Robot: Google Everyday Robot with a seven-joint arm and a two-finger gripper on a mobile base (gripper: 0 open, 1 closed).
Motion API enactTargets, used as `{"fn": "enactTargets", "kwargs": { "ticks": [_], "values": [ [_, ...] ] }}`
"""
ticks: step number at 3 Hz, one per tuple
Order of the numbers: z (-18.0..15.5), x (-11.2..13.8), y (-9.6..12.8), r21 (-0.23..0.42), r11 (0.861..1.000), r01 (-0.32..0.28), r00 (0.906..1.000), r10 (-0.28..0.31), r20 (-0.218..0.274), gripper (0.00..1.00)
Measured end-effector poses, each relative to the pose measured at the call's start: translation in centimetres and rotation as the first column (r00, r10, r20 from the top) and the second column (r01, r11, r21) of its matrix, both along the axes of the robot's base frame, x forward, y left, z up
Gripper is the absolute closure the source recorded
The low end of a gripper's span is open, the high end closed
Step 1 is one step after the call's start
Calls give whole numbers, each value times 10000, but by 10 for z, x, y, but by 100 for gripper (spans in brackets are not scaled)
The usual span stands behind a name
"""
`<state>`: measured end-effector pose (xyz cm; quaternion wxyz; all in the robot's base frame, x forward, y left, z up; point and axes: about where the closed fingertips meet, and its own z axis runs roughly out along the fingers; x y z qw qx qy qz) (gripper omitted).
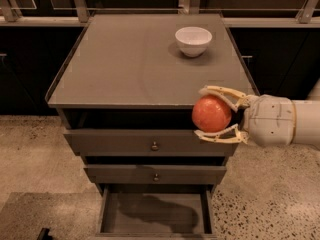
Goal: Pick apple from bottom drawer and place on counter
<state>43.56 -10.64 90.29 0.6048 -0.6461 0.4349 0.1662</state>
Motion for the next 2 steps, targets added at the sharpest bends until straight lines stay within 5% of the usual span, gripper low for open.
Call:
{"fn": "enactTargets", "kwargs": {
  "ticks": [1,2],
  "values": [
    [-2,-2,-1,122,9998,134,9999,-134,11,100],
    [1,24,-17,427,9978,498,9984,-508,226,100]
  ]
}}
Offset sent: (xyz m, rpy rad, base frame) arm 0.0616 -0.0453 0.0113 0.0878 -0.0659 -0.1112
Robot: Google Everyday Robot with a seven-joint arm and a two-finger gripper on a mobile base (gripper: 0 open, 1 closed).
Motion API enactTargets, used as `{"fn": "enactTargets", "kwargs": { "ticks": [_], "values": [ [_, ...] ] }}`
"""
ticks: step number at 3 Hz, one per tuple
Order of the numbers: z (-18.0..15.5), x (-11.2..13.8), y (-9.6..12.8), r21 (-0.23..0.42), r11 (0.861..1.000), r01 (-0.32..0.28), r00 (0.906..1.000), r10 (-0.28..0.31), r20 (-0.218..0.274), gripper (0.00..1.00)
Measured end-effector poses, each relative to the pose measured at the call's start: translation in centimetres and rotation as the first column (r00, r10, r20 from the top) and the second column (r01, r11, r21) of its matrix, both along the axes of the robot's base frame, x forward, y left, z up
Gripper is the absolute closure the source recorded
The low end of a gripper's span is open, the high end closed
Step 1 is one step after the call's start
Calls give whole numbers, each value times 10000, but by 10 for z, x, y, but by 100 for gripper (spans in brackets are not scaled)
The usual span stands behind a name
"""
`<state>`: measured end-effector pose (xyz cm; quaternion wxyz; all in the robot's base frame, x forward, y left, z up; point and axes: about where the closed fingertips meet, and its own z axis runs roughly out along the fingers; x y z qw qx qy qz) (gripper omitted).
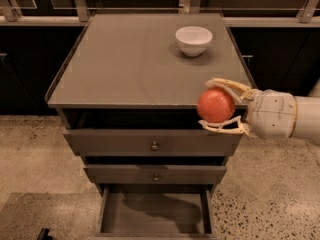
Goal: Pick apple from bottom drawer and place on counter
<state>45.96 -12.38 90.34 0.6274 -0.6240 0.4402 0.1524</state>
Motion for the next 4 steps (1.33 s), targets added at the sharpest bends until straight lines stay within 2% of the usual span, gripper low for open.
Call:
{"fn": "enactTargets", "kwargs": {
  "ticks": [1,2,3,4],
  "values": [
    [3,41,-12,171,9998,-35,10000,34,40,100],
    [8,79,-13,-67,10000,14,10000,-14,-76,100],
    [7,113,-13,-662,9972,352,9985,-379,-405,100],
    [-2,142,-17,-1355,9874,815,9923,-931,-817,100]
  ]
}}
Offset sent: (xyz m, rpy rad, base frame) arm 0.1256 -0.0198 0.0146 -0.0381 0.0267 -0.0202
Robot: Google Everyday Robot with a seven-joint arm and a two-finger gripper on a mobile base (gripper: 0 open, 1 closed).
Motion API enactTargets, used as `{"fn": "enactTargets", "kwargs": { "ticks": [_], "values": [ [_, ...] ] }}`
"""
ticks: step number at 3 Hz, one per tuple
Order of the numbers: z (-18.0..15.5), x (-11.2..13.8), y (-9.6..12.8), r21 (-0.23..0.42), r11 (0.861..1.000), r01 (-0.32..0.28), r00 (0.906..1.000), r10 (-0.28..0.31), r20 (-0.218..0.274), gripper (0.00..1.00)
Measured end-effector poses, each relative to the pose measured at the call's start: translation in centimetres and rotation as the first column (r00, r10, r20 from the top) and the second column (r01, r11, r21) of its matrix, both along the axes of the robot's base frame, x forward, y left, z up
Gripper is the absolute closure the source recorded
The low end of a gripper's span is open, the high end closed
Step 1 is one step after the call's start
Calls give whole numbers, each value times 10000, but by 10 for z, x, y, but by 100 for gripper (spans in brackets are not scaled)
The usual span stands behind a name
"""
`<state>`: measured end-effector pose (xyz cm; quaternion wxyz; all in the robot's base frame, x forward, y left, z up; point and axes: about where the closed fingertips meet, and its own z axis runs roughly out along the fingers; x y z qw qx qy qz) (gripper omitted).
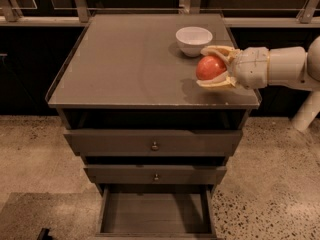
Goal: Pick apple from bottom drawer and place on counter
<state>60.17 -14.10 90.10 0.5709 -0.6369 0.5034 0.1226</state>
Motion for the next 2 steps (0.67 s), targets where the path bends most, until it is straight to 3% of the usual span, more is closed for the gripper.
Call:
{"fn": "enactTargets", "kwargs": {
  "ticks": [1,2],
  "values": [
    [-13,18,-5,-157,9993,325,9989,-330,-332,100],
    [-13,19,-5,-160,9993,327,9989,-332,-344,81]
  ]
}}
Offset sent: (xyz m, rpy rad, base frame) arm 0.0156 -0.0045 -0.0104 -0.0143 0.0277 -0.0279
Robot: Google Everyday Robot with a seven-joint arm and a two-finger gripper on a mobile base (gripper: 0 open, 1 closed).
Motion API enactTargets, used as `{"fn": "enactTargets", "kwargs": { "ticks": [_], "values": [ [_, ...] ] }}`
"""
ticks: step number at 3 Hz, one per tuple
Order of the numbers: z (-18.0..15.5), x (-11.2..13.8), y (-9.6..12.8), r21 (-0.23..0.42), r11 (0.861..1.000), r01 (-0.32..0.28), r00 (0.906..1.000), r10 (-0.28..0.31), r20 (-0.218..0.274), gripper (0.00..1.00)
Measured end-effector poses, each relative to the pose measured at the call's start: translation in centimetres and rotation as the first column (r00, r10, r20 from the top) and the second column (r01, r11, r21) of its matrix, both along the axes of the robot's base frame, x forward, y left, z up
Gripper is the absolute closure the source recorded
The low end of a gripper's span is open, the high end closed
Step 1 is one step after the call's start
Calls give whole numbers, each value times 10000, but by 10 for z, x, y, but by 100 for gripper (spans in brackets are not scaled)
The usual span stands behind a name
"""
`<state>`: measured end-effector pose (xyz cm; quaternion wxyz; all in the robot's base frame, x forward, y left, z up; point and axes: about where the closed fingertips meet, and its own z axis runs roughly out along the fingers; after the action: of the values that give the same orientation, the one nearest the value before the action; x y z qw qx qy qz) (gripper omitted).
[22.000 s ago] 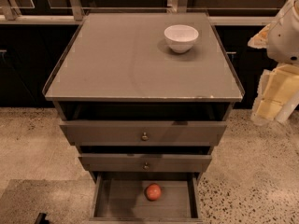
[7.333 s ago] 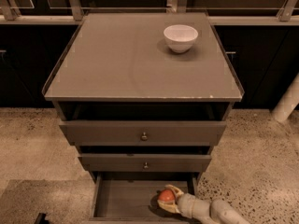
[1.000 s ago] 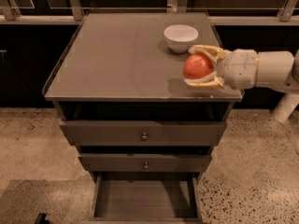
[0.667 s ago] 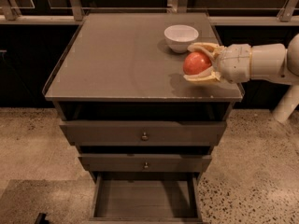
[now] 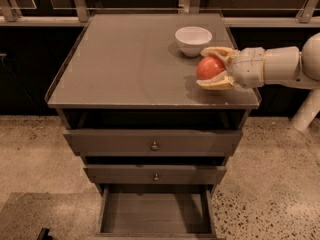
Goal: Pick apple from bottom drawer and place on counter
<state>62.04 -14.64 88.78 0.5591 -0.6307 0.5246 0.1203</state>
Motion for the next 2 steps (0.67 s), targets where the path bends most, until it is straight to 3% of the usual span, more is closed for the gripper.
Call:
{"fn": "enactTargets", "kwargs": {
  "ticks": [2],
  "values": [
    [0,0,0,0,10000,-2,10000,2,0,34]
  ]
}}
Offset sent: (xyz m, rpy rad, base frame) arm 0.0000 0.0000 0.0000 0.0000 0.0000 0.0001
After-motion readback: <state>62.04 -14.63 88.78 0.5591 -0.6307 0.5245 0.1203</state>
